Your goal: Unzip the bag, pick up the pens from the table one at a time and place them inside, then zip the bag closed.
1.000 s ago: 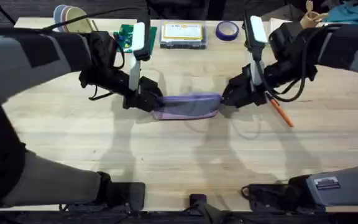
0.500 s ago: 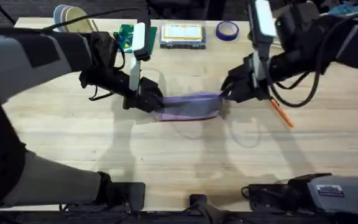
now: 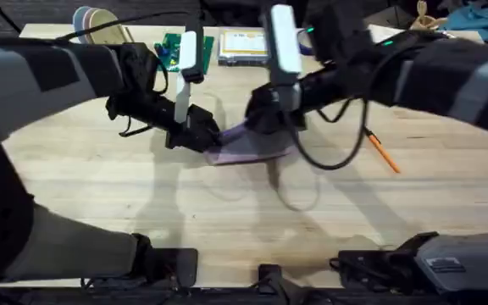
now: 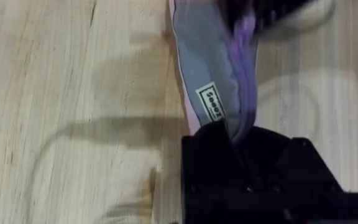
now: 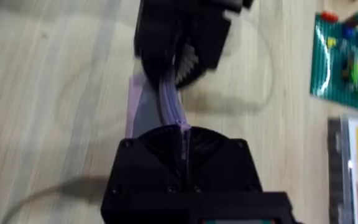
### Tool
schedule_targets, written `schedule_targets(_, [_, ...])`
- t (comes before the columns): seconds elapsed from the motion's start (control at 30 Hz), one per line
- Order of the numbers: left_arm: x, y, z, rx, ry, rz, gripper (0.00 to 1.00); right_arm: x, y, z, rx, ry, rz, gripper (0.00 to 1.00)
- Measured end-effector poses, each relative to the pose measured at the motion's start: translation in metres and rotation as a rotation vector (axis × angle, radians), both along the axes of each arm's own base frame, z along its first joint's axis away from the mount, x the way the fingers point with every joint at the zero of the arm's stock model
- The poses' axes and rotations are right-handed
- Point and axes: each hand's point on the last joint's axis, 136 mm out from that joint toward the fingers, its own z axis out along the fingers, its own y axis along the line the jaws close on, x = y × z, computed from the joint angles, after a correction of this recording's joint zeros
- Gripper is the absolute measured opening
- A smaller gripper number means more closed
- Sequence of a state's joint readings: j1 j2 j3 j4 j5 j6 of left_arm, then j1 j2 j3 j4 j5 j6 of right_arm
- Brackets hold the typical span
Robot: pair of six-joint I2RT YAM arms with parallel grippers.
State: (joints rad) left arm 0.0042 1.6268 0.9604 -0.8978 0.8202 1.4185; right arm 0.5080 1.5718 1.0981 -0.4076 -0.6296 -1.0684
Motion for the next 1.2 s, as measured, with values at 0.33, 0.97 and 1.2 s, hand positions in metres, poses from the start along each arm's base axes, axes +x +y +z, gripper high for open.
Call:
schedule_targets(0.33, [-0.001,0.003,-0.002,0.016,0.007,0.004,0.043,-0.016,0.053,-0.007,0.054,0.006,0.064,0.03])
schedule_targets(0.97, [0.0,0.002,-0.001,0.011,0.003,0.001,0.042,-0.001,0.03,0.02,0.114,0.061,-0.032,0.994])
schedule_targets(1.2, [0.0,0.001,-0.001,0.011,0.001,0.0,0.042,-0.001,-0.011,0.042,0.064,0.057,-0.151,0.995])
